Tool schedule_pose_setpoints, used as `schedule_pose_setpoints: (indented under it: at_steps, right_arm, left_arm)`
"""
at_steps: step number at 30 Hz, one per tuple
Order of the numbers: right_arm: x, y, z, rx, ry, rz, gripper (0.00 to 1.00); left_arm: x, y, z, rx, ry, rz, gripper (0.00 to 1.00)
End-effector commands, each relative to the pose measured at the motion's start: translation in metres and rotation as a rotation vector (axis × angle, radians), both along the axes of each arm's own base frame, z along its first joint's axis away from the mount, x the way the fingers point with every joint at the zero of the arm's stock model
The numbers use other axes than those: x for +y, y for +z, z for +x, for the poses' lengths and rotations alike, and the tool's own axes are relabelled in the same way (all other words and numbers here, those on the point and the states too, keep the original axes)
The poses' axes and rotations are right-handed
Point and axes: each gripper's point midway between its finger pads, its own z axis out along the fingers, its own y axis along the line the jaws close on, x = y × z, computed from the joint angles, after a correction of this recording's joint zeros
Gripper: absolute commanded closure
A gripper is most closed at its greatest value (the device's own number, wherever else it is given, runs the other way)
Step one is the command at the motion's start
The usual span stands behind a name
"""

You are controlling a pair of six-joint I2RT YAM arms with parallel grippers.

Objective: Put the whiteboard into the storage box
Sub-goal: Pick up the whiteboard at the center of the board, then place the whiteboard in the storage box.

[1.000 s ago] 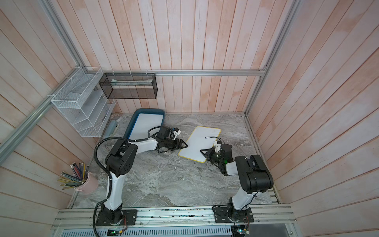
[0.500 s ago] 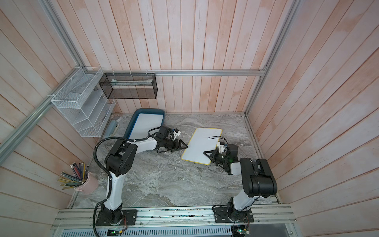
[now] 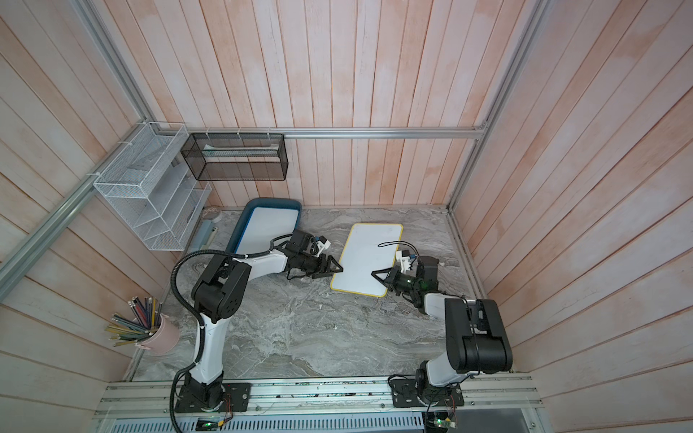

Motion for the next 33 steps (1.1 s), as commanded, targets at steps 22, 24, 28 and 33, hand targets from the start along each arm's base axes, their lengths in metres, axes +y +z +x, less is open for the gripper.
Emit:
schedule_pose_setpoints:
  at_steps: [22,24,28,33]
  right_arm:
    - [0.025,0.082,0.047,-0.245,0.080,0.014,1.00]
    - [0.034,0.088,0.052,-0.258,0.097,0.019,1.00]
    - [0.058,0.098,0.060,-0.269,0.139,0.040,1.00]
    - [0.094,0.109,0.066,-0.285,0.200,0.082,1.00]
  left_arm:
    - [0.105,0.112,0.060,-0.365,0.323,0.218,0.27]
    - [0.122,0.116,0.065,-0.373,0.368,0.236,0.27]
    - [0.160,0.117,0.072,-0.348,0.458,0.258,0.27]
    - [0.197,0.116,0.076,-0.310,0.545,0.254,0.27]
